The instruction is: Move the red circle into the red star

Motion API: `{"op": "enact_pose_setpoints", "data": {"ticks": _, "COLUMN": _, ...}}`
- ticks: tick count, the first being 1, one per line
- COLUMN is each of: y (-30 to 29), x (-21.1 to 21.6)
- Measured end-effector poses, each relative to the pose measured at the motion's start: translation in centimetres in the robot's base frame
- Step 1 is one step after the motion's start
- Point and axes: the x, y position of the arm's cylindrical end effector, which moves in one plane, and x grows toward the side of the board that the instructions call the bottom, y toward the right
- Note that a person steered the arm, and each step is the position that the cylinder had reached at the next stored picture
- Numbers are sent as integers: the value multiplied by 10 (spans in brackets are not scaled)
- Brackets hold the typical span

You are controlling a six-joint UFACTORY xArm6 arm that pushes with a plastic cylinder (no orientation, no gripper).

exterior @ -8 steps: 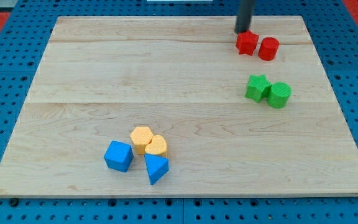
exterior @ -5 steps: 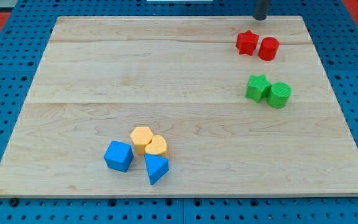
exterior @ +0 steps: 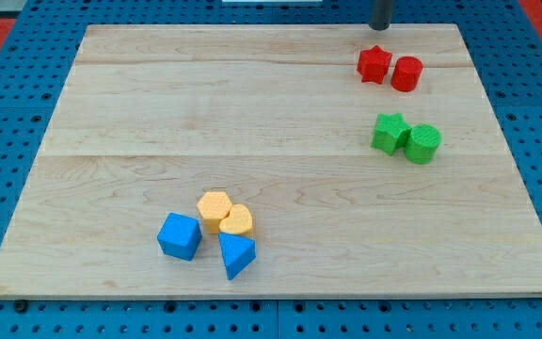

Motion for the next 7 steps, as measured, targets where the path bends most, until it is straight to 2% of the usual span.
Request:
{"op": "enact_pose_setpoints", "data": {"ticks": 3, "y": -7, "x": 7}}
{"op": "enact_pose_setpoints", "data": {"ticks": 6, "y": -2, "x": 89}}
{"op": "enact_pose_setpoints", "data": {"ticks": 7, "y": -2, "x": 82}}
